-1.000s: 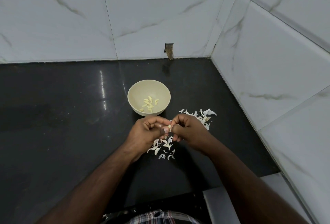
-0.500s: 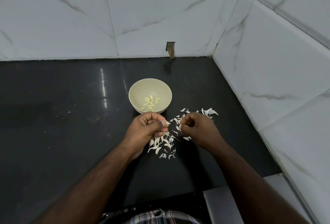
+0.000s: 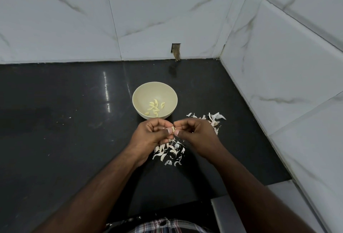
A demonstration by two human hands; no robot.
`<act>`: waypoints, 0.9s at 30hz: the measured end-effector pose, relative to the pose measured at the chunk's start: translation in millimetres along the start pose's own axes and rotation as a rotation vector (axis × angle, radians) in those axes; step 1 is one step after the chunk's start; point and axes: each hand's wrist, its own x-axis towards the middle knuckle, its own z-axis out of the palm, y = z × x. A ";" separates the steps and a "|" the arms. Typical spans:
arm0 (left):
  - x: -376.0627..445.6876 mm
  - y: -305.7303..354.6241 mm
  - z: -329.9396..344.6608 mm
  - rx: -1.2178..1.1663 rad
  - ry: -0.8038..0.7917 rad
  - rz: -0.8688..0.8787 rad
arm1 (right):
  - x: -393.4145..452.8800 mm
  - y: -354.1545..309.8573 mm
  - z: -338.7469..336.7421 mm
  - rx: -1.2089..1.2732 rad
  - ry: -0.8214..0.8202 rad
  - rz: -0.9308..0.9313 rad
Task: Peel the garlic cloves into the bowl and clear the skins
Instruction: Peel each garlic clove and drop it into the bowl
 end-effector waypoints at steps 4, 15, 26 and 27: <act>0.2 -1.1 -0.7 0.067 0.020 0.019 | 0.5 0.0 2.5 0.052 0.001 0.036; -2.4 1.3 9.5 0.360 0.050 0.110 | -0.4 5.4 4.4 0.268 0.080 0.165; -5.0 1.1 11.5 0.282 0.082 0.059 | -1.2 8.6 -2.4 0.323 -0.020 0.153; -4.8 1.2 11.4 0.271 0.080 0.049 | -1.0 9.5 -2.2 0.308 -0.018 0.135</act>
